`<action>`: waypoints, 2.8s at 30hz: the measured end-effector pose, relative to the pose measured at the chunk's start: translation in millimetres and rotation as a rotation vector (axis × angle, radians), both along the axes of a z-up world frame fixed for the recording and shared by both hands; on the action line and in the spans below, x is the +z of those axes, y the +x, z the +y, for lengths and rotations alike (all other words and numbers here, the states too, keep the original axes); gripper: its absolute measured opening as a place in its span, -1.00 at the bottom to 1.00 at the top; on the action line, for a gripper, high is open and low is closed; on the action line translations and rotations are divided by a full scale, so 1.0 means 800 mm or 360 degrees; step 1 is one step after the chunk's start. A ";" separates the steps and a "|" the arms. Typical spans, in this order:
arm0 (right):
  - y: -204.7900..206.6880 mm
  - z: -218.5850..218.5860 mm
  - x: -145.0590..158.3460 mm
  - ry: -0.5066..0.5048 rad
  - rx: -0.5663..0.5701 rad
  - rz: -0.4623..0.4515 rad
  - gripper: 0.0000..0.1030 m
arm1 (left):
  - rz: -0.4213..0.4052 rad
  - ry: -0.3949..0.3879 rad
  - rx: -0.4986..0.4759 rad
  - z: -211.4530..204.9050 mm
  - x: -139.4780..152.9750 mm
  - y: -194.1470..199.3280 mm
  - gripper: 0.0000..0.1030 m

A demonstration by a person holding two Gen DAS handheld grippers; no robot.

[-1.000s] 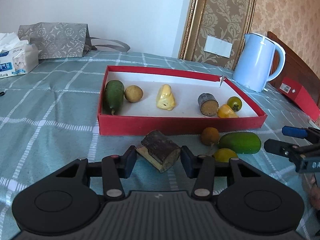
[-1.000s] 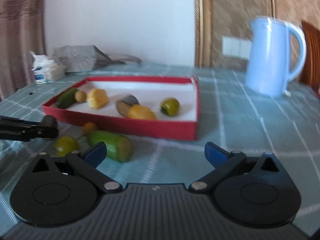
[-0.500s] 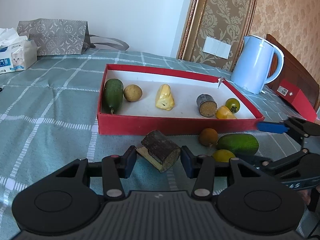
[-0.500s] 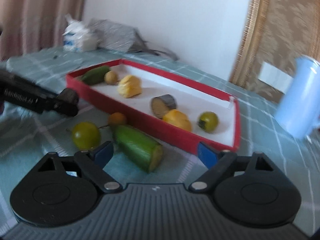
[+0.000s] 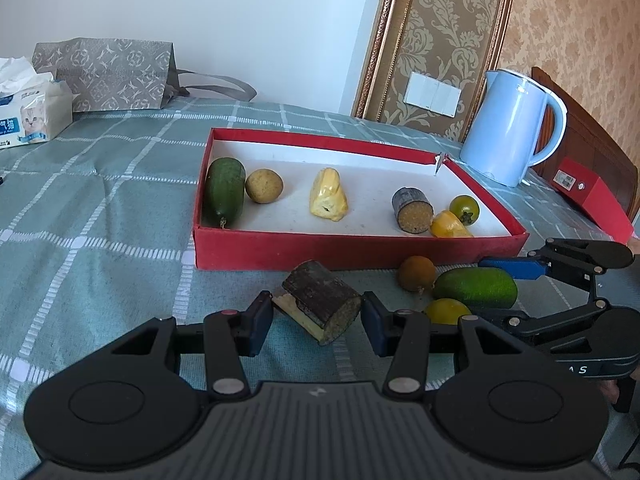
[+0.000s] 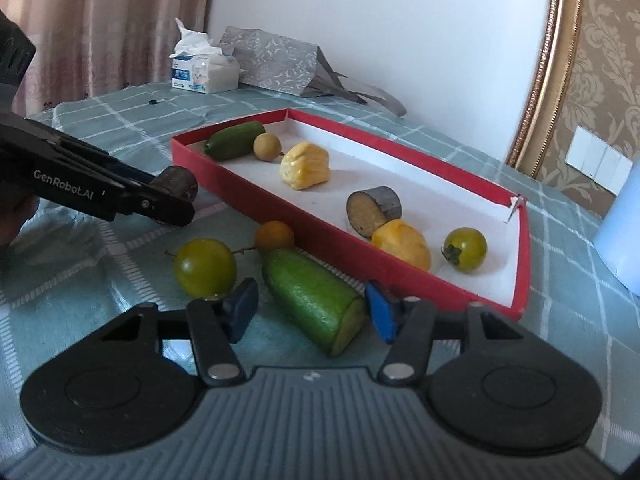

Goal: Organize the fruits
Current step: 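Lift the log piece with the left gripper while the right gripper grasps the cut cucumber, then carry the log piece into the tray and open the left gripper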

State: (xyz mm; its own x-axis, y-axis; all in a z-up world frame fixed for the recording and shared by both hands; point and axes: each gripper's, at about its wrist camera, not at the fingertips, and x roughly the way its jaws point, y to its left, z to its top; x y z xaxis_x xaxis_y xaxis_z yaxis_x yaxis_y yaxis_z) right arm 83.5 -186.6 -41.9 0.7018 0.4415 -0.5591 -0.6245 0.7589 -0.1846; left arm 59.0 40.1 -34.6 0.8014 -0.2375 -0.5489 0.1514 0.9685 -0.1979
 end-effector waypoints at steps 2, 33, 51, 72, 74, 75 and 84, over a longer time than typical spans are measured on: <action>0.001 -0.002 -0.001 0.0026 -0.0048 0.0017 -0.05 | 0.0000 -0.0001 0.0000 0.000 0.000 0.000 -0.08; -0.008 -0.012 -0.002 0.0145 -0.0569 -0.0009 -0.29 | -0.0014 0.0042 0.0018 -0.003 0.000 0.001 -0.08; -0.005 -0.011 -0.007 0.0115 -0.0580 0.0045 -0.33 | -0.0053 0.0063 0.0053 -0.002 0.011 -0.007 -0.08; -0.004 -0.010 -0.008 0.0115 -0.0579 0.0056 -0.33 | -0.0110 0.0150 0.0039 -0.025 0.047 0.086 -0.08; -0.004 -0.010 -0.008 0.0118 -0.0579 0.0059 -0.33 | -0.0092 0.0160 0.0041 -0.027 0.043 0.096 -0.08; -0.004 -0.011 -0.009 0.0121 -0.0579 0.0060 -0.33 | -0.0078 0.0152 0.0039 -0.026 0.040 0.100 -0.08; -0.005 -0.011 -0.009 0.0120 -0.0577 0.0060 -0.33 | -0.0034 0.0210 0.0096 -0.025 0.020 0.113 0.15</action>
